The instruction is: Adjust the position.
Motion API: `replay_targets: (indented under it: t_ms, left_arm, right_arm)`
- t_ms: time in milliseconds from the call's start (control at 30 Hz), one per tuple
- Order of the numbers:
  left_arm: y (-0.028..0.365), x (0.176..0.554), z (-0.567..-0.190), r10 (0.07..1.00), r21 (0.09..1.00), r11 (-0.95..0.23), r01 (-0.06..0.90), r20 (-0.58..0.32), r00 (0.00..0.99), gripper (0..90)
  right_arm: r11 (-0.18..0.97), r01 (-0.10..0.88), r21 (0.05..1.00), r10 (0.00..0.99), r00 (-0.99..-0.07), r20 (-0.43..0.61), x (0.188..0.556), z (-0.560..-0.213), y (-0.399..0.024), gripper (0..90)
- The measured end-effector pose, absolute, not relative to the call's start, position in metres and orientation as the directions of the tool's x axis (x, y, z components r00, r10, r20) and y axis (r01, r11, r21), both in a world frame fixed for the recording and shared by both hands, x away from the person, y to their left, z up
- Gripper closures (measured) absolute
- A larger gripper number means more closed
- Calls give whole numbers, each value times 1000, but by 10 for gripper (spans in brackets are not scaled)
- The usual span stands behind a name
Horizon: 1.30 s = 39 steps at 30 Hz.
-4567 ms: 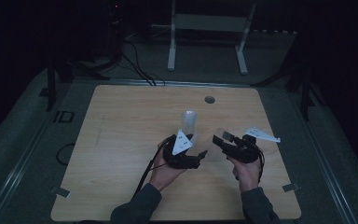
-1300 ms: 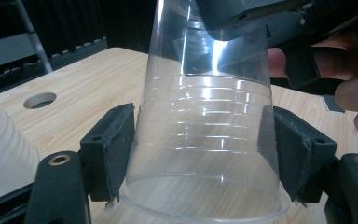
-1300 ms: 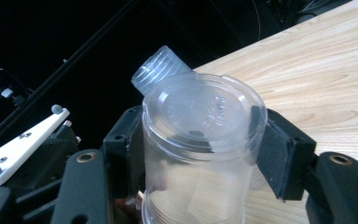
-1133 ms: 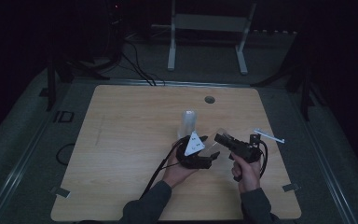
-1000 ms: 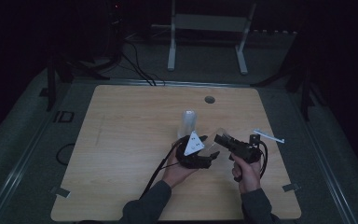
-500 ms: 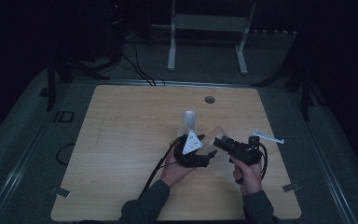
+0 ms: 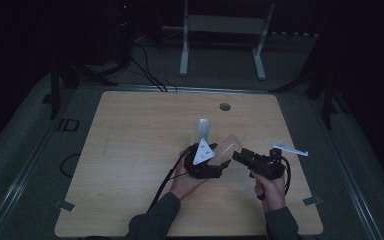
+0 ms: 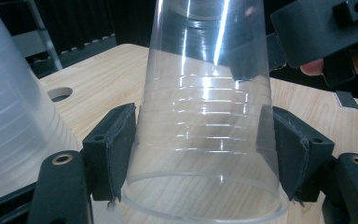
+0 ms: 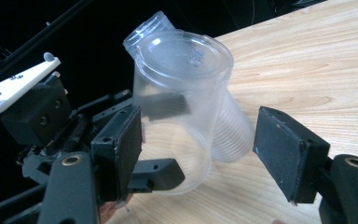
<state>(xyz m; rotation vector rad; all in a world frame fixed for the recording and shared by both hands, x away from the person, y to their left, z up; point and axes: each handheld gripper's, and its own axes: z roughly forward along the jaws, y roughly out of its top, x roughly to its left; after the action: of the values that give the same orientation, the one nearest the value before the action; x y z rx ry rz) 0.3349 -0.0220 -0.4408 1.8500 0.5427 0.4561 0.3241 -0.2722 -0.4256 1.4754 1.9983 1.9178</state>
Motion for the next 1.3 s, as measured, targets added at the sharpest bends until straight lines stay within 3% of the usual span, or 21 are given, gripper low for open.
replay_targets:
  t_ms: [633,1300]
  left_arm:
    - [-17,336,-439,565,939,-310,149,56,823,295]
    - [-15,335,-438,546,930,-333,153,58,836,294]
  right_arm:
    - [-130,593,794,650,-554,520,323,-424,-278,330]
    - [78,521,850,732,-609,306,317,-413,-272,329]
